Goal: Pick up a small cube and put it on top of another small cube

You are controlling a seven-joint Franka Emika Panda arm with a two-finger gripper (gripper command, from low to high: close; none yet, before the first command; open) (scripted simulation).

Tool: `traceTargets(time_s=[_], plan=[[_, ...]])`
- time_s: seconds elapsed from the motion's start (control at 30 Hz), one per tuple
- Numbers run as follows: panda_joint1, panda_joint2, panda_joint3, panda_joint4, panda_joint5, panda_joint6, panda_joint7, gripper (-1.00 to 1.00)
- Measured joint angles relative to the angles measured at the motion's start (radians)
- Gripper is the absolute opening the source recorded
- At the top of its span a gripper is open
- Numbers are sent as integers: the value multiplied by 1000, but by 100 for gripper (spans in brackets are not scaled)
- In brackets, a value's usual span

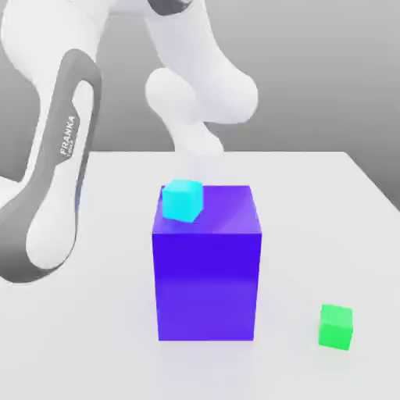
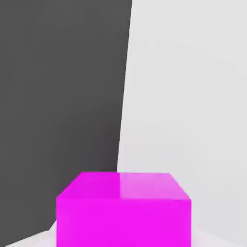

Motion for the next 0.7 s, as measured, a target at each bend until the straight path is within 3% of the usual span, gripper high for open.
traceTargets(time_s=[0.4,0.6,0.7], plan=[[302,-285,226,-325,10,64,255,-100],[538,-426,374,-528,-67,104,496,-100],[571,-443,374,-589,-122,150,602,-100]])
